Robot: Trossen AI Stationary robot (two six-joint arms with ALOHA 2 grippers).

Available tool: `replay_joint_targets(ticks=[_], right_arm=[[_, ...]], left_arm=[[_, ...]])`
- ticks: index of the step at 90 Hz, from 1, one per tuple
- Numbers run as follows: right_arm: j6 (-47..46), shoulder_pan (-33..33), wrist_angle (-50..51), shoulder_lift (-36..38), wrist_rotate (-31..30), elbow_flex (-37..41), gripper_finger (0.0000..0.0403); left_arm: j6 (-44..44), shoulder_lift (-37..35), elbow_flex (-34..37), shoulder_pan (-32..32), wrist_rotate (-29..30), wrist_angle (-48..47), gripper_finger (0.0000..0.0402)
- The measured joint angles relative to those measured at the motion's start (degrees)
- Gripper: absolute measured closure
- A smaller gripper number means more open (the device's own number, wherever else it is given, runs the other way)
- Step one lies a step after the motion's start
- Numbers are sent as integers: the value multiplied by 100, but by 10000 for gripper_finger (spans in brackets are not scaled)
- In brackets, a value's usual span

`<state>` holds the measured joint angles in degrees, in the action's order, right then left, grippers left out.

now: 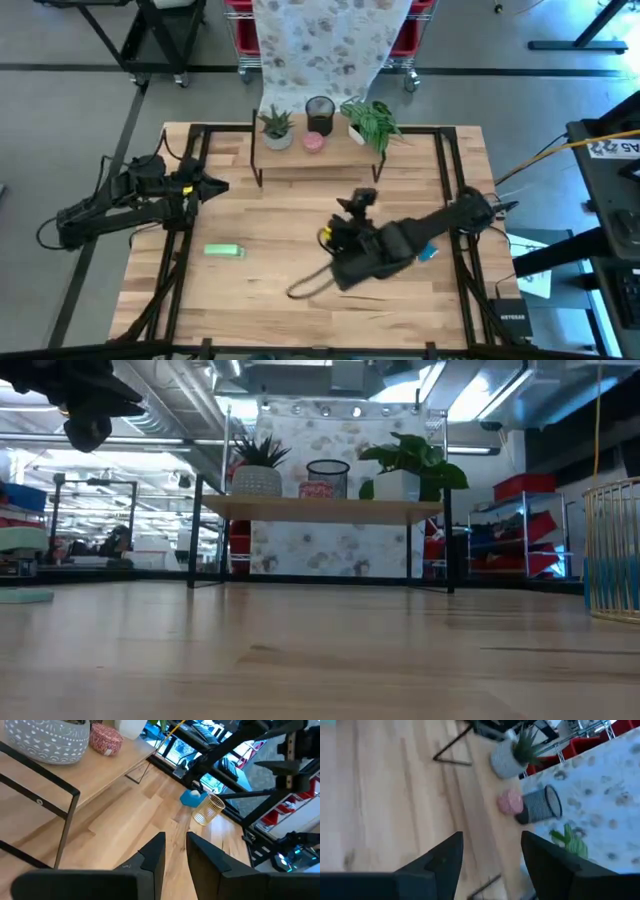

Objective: Stock shelves
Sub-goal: Remove the pink scented candle on the shelf

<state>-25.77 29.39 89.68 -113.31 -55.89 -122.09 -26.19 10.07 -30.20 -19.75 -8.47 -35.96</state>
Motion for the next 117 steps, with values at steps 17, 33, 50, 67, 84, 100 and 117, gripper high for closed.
replay_joint_targets(ticks=[17,33,50,67,84,100,117], right_arm=[[-1672,599,-549,579,-8,1988,217],[-2225,856,-3366,813,359,3871,217],[366,357,-9638,696,1870,5609,217],[2640,-717,-13487,376,3451,6018,217],[3098,-1777,-13271,387,2828,5588,216],[3377,-2549,-12063,408,2806,4924,203],[3352,-3029,-9965,441,2626,4114,115]], left_arm=[[128,-44,2,0,4,-121,341],[160,-60,2,0,78,-112,341],[157,-60,2,0,190,-93,341],[157,-60,2,0,235,-61,341],[288,-58,2,0,444,-66,341],[426,-58,2,0,622,-71,341],[472,-58,2,0,779,-67,341]])
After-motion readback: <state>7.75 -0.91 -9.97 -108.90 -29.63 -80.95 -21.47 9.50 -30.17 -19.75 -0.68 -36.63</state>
